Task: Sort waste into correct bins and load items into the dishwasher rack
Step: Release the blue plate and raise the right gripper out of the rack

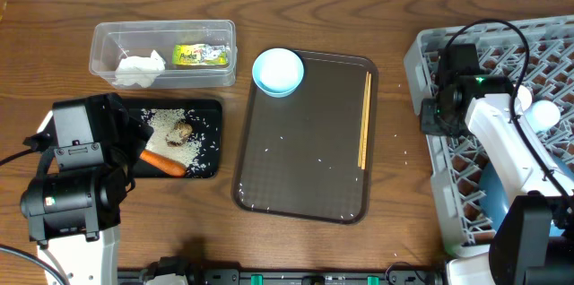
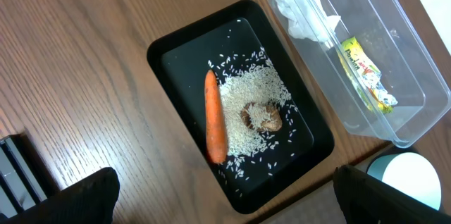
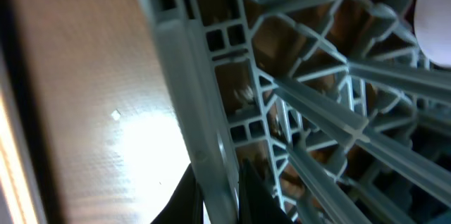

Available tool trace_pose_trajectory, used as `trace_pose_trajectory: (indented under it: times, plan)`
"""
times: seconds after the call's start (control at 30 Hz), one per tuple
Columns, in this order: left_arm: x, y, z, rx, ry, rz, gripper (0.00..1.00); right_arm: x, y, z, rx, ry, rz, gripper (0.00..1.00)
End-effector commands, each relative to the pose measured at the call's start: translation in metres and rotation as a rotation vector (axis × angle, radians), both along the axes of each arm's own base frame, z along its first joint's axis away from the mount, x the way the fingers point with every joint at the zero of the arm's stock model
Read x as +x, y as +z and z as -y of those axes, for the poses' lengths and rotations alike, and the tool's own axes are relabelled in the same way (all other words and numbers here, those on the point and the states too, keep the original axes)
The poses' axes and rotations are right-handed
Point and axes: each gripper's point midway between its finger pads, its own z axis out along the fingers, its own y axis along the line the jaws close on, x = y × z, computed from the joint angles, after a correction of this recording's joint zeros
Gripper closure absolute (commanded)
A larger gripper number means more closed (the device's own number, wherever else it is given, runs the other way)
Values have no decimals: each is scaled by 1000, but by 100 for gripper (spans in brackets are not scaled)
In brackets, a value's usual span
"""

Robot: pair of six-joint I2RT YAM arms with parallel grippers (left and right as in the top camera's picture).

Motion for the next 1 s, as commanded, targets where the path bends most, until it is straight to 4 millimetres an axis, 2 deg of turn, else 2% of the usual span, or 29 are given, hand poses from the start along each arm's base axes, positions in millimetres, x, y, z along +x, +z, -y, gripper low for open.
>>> trace_pose_trajectory:
  times: [0.0,0.4,0.63,0.97]
  plan:
    - [-2,2,-4,16,16,-1,2,9,-7,-22,123,-58,26,99]
    - [-2,2,-4,16,16,-1,2,66,14,-33,167,31,267,99]
    - [-2,2,-4,16,16,-1,2,79,22,-47,191,189,326,99]
    - [-2,2,-4,16,16,-1,2,94,32,-51,137,372,400,99]
